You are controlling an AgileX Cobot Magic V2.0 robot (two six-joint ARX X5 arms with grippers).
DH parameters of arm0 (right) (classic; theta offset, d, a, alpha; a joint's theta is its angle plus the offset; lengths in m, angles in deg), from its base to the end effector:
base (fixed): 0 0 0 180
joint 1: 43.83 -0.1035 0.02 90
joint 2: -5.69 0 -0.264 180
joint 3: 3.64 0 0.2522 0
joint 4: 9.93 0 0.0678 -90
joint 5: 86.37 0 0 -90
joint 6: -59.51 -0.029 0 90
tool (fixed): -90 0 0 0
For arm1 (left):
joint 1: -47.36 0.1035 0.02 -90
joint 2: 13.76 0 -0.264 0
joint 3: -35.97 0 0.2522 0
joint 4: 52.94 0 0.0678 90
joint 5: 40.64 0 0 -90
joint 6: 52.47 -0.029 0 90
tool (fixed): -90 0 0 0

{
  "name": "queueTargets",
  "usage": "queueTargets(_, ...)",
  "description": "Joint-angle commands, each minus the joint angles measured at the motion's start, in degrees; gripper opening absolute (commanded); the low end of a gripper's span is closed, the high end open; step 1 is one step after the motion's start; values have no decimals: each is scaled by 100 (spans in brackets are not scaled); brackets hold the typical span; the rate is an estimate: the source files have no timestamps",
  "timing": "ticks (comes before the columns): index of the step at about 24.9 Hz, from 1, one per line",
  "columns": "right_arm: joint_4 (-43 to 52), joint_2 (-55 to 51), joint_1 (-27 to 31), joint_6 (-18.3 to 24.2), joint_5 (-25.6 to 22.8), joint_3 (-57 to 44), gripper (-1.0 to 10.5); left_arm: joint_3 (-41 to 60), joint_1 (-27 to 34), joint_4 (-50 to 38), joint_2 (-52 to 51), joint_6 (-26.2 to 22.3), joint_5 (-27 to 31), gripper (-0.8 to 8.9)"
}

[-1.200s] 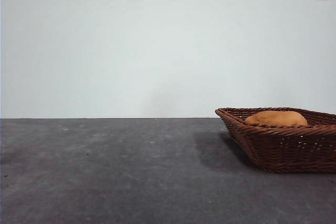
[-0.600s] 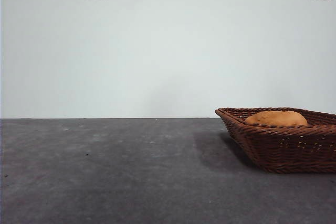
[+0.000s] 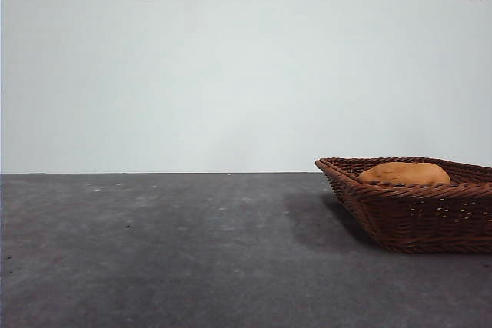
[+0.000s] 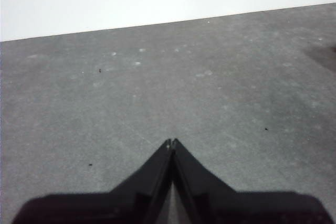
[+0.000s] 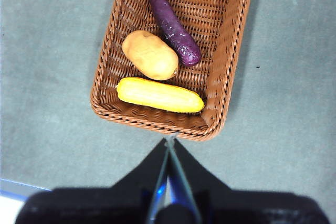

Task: Help me put the vegetables on the table into the basket

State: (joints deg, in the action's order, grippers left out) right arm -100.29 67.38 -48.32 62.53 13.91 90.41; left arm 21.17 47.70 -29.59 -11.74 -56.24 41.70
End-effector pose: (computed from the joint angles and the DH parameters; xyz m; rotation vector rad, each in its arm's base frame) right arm 0.1580 0.0176 0.3892 0.0034 1.0069 0.2619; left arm 0.0970 -0.0033 0.1509 0.0526 0.1799 -0.1334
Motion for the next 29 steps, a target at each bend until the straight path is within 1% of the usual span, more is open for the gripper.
queueTargets(1,26,4,0,22,-13,-7,1,61,17,-46,37,55,-4,-4)
queueTargets(4,24,4,0,22,-13,-9,1,61,17,-46,103,57,-4,-4)
queueTargets(6,210,-4,0,199,-94,-9,1,61,17,-46,146,57,-7,-4)
queueTargets(8,898,-262,11,57,-94,-63,1,61,17,-46,179,57,-7,-4)
queueTargets(11,2232,-1058,11,-35,-66,-424,1,61,17,-46,186,57,-7,-4)
queueTargets(12,2667,-1384,11,-153,-72,-658,1,61,20,-46,186,55,-4,-4)
queueTargets(14,3248,-1943,11,-140,-118,-1169,1,61,17,-46,186,57,-7,-4)
queueTargets(15,3510,-2212,11,-116,-258,-1491,1,61,17,-46,186,57,-7,-4)
queueTargets(18,4358,-3145,11,-118,-984,-2708,1,61,17,-44,186,55,-4,-4)
queueTargets(19,4649,-3467,11,-120,-1051,-3171,1,61,20,-46,186,57,-4,-4)
queueTargets(22,5237,-4199,11,-127,-1056,-4312,1,59,17,-46,186,57,-7,-4)
queueTargets(26,5737,-4822,11,-140,-1078,-5471,0,61,17,-46,186,57,-7,-4)
queueTargets(29,5943,-5248,11,-195,-1078,-6240,1,61,17,-46,186,57,-7,-4)
